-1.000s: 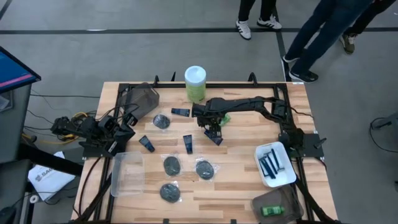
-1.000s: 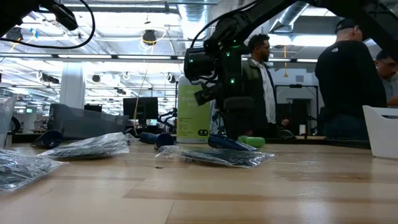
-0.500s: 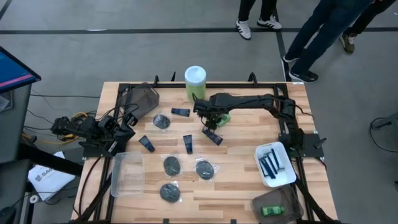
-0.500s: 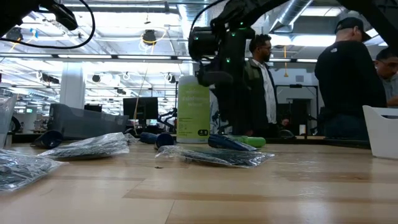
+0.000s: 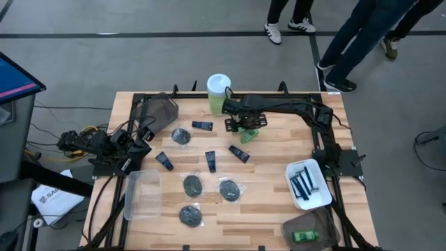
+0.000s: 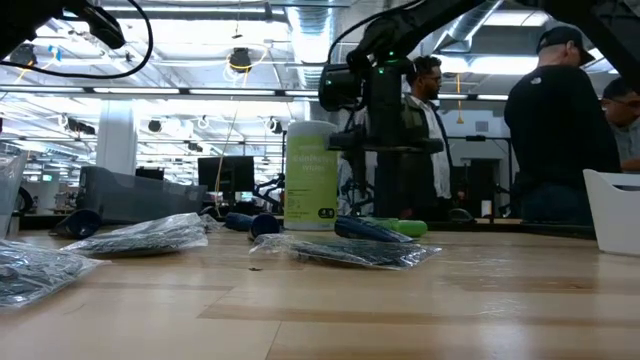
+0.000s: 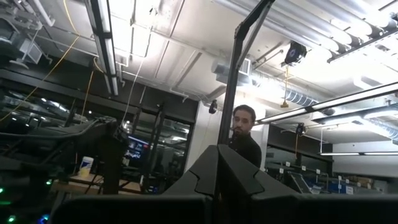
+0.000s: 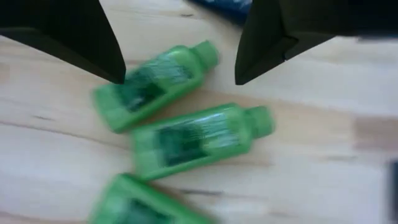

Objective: Pick & Place Travel size toiletries
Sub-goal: Put the green shampoo into the bottom black bin

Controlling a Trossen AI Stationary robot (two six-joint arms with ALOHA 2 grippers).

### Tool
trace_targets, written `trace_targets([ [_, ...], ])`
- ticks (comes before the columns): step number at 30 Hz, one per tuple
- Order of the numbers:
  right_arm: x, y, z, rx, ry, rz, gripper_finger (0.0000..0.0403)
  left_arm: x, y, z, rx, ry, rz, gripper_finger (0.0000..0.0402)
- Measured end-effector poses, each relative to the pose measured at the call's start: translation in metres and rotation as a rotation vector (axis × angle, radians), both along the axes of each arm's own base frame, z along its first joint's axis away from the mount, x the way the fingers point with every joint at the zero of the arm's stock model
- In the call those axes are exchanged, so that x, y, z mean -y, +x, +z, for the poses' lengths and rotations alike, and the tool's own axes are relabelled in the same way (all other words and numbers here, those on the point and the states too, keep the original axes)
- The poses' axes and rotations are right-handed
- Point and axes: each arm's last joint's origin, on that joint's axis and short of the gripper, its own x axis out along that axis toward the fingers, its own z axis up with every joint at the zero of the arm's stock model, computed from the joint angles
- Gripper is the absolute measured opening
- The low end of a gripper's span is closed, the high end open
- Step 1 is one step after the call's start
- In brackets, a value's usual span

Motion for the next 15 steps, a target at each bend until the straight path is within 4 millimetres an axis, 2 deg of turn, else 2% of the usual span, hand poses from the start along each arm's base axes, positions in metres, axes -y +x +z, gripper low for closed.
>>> trace_targets([
  [7, 0.002, -0.007, -0.002, -0.062, -0.021, -0.121, 0.0295, 0.0, 0.0, 0.0, 0.0, 0.0, 0.0, 0.0003],
  [11, 0.001, -0.016, -0.019, -0.101, -0.01, -0.19, 0.0295, 0.0, 0.0, 0.0, 0.0, 0.0, -0.001, 0.0003],
  [15, -0.003, -0.018, -0.033, -0.091, 0.021, -0.187, 0.0295, 0.0, 0.0, 0.0, 0.0, 0.0, -0.001, 0.0003],
])
